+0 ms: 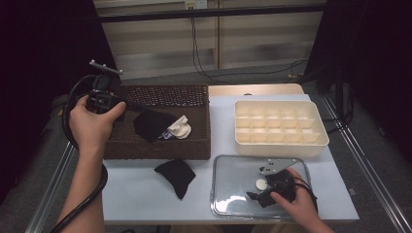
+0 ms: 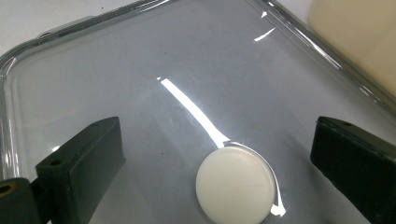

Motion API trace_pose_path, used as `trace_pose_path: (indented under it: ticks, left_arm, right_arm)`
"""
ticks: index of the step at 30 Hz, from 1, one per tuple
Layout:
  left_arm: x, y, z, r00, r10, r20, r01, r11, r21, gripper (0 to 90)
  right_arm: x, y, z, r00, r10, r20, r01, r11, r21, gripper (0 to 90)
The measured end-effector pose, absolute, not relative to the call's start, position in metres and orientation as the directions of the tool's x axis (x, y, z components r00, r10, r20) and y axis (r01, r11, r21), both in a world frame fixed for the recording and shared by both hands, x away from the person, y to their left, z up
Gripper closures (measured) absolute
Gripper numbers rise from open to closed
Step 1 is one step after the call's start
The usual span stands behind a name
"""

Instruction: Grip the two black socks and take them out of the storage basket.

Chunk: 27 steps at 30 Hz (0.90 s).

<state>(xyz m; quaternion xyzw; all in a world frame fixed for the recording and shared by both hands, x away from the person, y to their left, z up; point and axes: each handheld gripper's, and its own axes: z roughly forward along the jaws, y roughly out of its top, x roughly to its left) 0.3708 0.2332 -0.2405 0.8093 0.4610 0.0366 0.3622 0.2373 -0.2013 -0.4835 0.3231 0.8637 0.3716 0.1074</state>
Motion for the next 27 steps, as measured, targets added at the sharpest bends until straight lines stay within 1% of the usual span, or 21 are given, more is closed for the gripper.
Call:
trace_pose_path:
  ticks: [16,27]
  left_arm:
    - [0.357,0.232,-0.228,0.589,0.765,-0.261,0.701,-0.322,0.637,90.0]
    - [0.346,0.232,-0.231,0.599,0.757,-0.261,0.696,-0.331,0.638,90.0]
  right_arm:
    - [0.237,-0.201,-0.484,-0.768,0.638,0.055,0.478,0.515,0.712,2.1]
    - [0.237,-0.201,-0.484,-0.768,0.638,0.055,0.479,0.515,0.711,2.1]
